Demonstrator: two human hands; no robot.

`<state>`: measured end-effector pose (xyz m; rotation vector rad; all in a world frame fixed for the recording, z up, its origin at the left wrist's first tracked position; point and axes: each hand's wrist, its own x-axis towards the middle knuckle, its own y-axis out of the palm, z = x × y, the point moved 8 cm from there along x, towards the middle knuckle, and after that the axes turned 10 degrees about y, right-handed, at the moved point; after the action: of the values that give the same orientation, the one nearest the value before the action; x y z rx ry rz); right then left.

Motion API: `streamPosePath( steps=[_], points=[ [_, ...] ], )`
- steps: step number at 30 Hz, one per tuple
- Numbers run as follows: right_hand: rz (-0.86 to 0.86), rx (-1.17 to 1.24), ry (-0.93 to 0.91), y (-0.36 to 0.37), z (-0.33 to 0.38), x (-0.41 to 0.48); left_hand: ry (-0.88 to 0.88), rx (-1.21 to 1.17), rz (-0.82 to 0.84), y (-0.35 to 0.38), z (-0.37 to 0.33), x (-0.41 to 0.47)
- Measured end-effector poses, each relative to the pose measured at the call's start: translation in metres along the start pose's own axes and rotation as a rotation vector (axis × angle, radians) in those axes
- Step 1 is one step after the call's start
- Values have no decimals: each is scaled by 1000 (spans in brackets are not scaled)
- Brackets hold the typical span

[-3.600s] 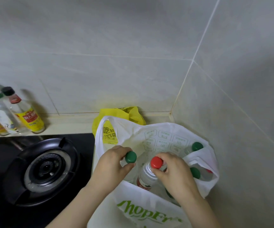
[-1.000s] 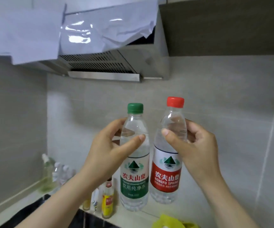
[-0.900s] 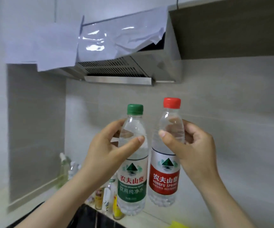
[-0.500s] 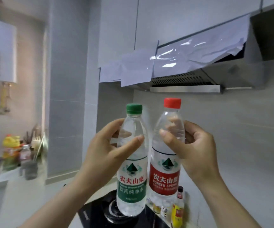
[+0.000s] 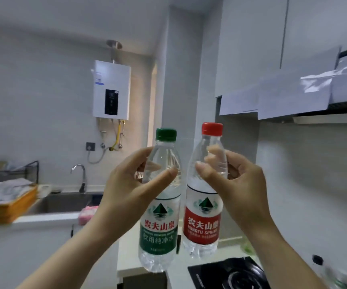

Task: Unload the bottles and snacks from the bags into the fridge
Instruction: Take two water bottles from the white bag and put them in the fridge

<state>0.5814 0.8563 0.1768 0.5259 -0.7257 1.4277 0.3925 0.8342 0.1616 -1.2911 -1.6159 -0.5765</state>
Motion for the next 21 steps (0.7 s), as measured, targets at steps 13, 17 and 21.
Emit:
streamPosePath(
  steps=[13, 17, 21],
  points=[
    [308, 361, -33, 154, -1, 18, -80, 419, -192, -131, 2, -26],
    [426, 483, -62, 196, 4, 22, -119, 563, -291, -162, -10, -38],
    [579, 634, -103, 238, 20, 18, -149, 703, -374, -185, -28, -52]
  ],
)
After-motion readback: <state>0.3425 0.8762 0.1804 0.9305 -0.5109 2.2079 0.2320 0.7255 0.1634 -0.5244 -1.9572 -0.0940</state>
